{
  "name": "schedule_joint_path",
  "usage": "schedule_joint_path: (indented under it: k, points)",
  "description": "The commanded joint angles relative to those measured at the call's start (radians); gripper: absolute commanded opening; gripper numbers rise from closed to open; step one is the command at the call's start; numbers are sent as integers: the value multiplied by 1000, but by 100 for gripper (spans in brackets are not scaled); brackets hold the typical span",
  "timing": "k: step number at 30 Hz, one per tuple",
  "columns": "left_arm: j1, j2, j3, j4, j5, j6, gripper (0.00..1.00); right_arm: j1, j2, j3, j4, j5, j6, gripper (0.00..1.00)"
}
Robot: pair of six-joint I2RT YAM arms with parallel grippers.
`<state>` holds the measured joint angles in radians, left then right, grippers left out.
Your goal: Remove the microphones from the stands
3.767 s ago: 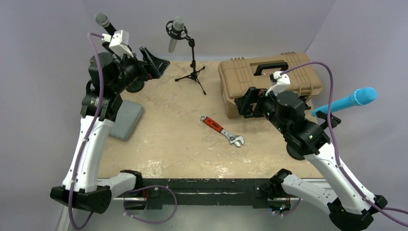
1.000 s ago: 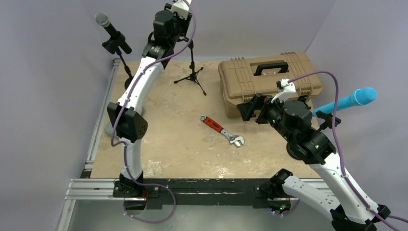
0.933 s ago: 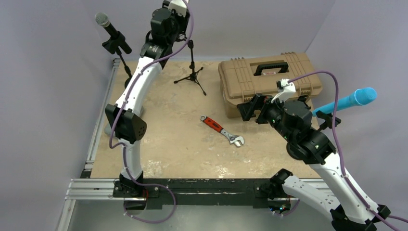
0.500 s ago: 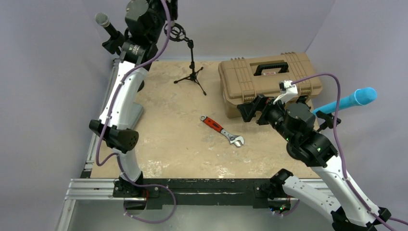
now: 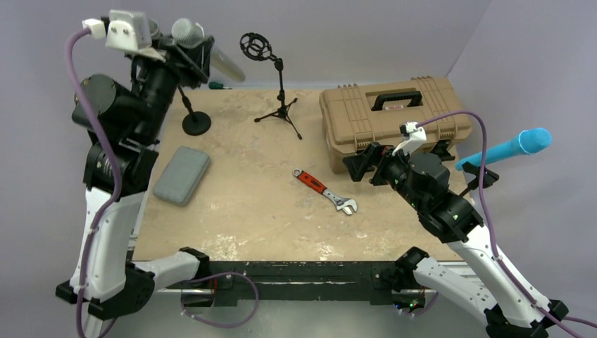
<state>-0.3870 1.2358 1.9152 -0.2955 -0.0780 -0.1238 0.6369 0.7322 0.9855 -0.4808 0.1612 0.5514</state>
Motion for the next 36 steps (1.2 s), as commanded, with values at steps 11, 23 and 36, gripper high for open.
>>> schedule_joint_path:
  k: [11, 23, 36]
  points:
    - [-2, -226, -548, -450, 22, -108, 0, 4, 0, -47, 81, -41, -52, 99]
    - [68, 10, -790, -570, -27, -173, 0, 4, 4, -84, 91, -61, -31, 99]
    - [96, 263, -854, -525, -113, -136, 0, 4, 0, -103, 93, -52, -15, 99]
